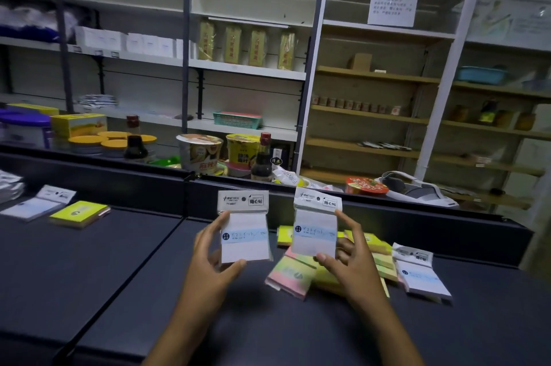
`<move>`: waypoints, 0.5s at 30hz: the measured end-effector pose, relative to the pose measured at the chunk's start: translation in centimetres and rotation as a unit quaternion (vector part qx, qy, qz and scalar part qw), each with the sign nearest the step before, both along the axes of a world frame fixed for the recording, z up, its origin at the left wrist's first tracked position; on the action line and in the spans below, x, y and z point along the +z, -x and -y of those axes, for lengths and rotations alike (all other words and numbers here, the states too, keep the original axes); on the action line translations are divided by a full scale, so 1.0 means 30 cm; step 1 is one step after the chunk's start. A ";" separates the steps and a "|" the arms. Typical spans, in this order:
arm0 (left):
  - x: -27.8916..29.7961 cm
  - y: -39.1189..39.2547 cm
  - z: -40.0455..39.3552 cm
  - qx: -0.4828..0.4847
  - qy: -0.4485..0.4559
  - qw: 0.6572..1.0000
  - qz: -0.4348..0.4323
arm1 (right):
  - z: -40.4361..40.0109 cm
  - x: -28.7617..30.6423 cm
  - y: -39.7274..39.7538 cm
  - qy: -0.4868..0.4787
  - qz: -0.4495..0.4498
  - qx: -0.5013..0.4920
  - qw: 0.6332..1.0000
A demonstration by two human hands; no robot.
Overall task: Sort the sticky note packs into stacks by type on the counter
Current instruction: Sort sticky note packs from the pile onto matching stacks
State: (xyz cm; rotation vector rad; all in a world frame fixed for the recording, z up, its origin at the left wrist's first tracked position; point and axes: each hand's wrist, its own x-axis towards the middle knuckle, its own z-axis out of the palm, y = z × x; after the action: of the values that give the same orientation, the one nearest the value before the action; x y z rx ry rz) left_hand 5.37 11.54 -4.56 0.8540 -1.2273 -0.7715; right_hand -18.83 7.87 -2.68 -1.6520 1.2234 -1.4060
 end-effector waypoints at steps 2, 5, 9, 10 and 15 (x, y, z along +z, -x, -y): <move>0.009 -0.064 -0.082 0.000 0.002 1.000 -0.013 | -0.066 0.003 -0.077 0.009 0.022 0.012 1.000; 0.021 -0.165 -0.193 0.016 0.003 0.999 -0.042 | -0.173 -0.002 -0.196 0.024 0.045 0.019 0.999; 0.041 -0.296 -0.332 0.042 0.006 0.997 -0.072 | -0.331 -0.015 -0.341 0.030 0.084 0.019 0.996; 0.046 -0.327 -0.369 0.048 0.006 0.996 -0.077 | -0.372 -0.019 -0.376 0.031 0.088 0.017 0.996; 0.060 -0.487 -0.571 0.059 0.010 0.995 -0.080 | -0.550 -0.033 -0.554 0.027 0.095 0.010 0.995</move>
State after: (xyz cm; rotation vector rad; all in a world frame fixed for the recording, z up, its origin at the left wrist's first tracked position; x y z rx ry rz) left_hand 19.98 28.67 -2.75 0.8250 -1.0314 -0.7165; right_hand -2.21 24.38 -3.68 -1.5212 1.0667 -1.5580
